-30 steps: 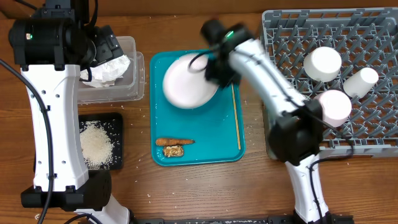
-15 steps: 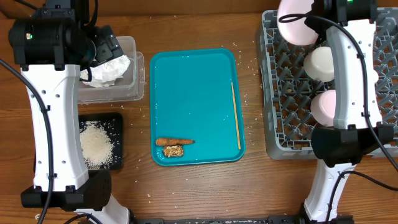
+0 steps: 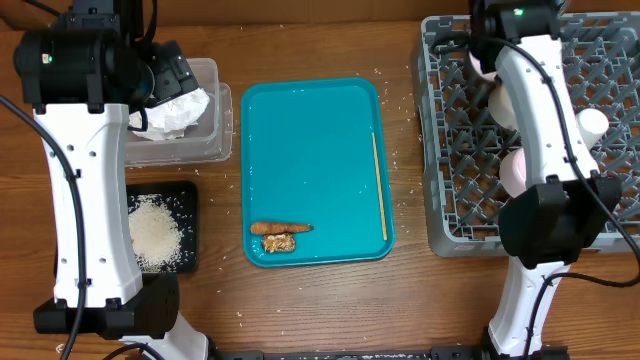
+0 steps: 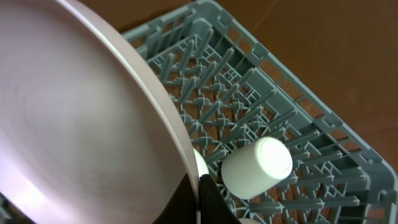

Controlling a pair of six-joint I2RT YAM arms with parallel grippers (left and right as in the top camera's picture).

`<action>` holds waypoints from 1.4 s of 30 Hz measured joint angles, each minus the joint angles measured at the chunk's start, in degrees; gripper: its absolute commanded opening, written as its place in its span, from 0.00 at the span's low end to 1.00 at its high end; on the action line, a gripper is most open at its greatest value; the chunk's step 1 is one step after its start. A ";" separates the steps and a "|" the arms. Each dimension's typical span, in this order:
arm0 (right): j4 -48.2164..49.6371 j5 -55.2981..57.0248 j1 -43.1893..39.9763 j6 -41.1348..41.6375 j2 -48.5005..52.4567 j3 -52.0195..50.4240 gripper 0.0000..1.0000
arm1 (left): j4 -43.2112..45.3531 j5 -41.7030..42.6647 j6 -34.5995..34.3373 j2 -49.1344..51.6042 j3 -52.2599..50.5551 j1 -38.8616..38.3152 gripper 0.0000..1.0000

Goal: Sort waste into correct bins and load items into the dishwasher
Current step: 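Stand the large plate upright in the rack and open the right gripper, then move the right gripper over the wooden stick on the tray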

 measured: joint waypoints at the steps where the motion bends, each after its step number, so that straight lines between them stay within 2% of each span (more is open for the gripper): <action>1: 0.66 0.24 0.00 -0.15 0.02 -0.94 0.04 | 0.00 0.00 0.00 0.00 0.00 0.00 1.00; 9: 1.77 0.42 0.00 -0.70 0.02 -4.48 0.04 | 0.00 0.02 0.00 0.00 0.00 0.00 1.00; 14: 1.68 -3.56 0.00 -0.72 0.02 -4.50 0.04 | 0.00 0.02 0.00 0.00 0.00 0.00 1.00; 17: 0.83 -4.72 0.20 -0.72 0.02 -4.50 0.05 | -0.02 0.00 0.00 0.00 0.00 0.00 1.00; 19: 0.09 -5.03 0.35 -1.14 0.02 -4.50 0.10 | 0.00 0.00 0.00 0.00 0.00 0.00 1.00; 20: -0.63 -5.40 0.44 -1.40 0.02 -4.50 0.25 | 0.00 0.00 0.00 0.00 0.00 0.00 1.00; 21: -1.09 -5.46 0.52 -1.60 0.02 -4.50 0.66 | 0.00 0.00 0.00 0.00 0.00 0.00 1.00; 23: -2.40 -6.08 0.70 -1.77 0.02 -4.50 1.00 | 0.00 0.02 0.00 0.00 0.00 0.00 1.00; 30: -9.27 -16.46 0.74 -1.60 -1.81 -1.27 1.00 | 0.00 0.02 0.00 0.00 0.00 0.00 1.00; 39: -12.63 -55.17 1.81 6.10 -23.61 4.04 1.00 | 0.00 0.02 0.00 0.00 0.00 0.00 1.00; 42: -14.16 -61.05 5.05 5.99 -26.45 4.74 1.00 | 0.00 0.00 0.00 0.00 0.00 0.00 1.00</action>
